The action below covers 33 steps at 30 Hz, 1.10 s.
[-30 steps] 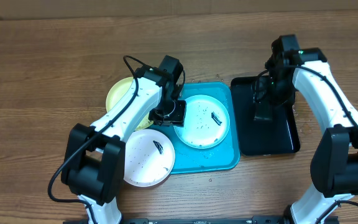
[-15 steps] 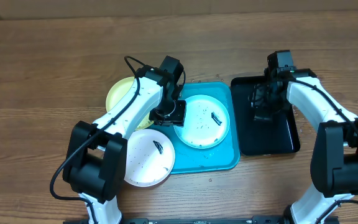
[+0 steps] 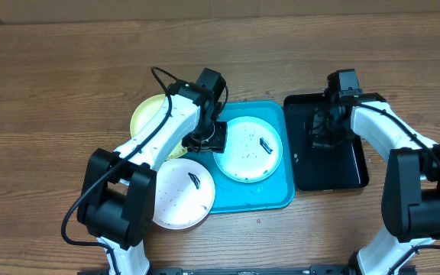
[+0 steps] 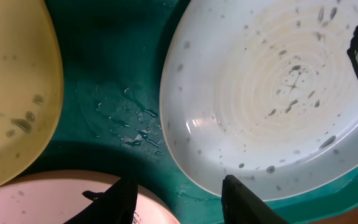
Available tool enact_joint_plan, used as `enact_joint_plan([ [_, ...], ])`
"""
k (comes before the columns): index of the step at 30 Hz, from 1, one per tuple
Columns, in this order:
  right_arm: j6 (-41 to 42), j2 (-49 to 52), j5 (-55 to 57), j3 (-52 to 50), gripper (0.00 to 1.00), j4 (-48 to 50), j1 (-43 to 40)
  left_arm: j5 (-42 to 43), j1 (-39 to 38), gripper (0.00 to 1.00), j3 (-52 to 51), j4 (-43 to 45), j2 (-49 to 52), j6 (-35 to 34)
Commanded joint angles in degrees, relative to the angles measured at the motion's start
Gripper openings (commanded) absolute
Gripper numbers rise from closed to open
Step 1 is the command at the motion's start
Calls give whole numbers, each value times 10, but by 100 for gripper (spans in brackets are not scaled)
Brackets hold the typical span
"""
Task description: Clean dirty plates on tray and stack at the side
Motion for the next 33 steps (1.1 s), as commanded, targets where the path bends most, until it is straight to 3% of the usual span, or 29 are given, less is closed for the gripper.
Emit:
enact_joint_plan([
  [1,3,-1,5,-2,41,7,-2,-14,-1,46,-4,7,10,-16],
  [4,3,-1,5,-2,37,15,-2,-15,-1,45,-6,16,11,-20],
  [9,3,-1,5,-2,42,17,-2,-16,-1,43,-9,33,13,-25],
  [13,3,-1,5,-2,44,17,-2,-16,-1,28,-16,50,13,-25],
  [20,3,-1,5,-2,44,17,-2,-16,-1,32,-58,96,13,-44],
  [33,3,-1,5,-2,44,18,-2,-59,-1,23,-78,121,13,-59],
])
